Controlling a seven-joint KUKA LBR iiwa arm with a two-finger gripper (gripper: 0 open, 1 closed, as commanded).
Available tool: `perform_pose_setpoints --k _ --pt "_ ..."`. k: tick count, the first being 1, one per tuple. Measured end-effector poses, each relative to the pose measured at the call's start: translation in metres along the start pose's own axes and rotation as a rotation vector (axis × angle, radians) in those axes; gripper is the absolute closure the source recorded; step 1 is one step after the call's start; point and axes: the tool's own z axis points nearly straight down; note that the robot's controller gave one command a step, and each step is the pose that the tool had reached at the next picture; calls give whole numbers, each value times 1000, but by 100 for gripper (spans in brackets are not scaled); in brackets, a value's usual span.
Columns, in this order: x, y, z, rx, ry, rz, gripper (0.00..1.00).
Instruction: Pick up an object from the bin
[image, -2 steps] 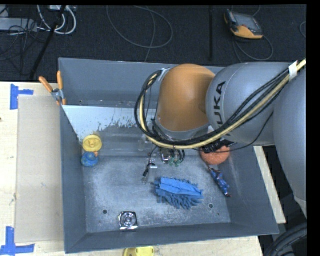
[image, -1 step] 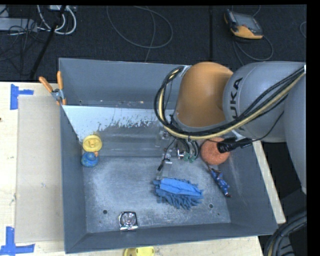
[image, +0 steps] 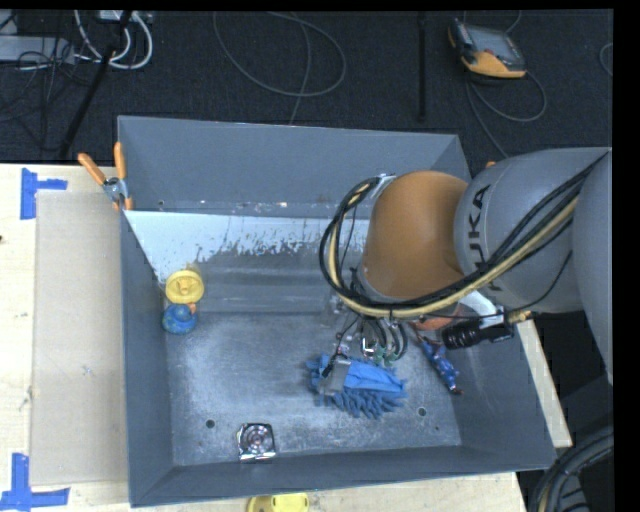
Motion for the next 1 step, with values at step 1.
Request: perform_pose_setpoints --k 1 --pt "12 -21 45 -2 0 -20 0"
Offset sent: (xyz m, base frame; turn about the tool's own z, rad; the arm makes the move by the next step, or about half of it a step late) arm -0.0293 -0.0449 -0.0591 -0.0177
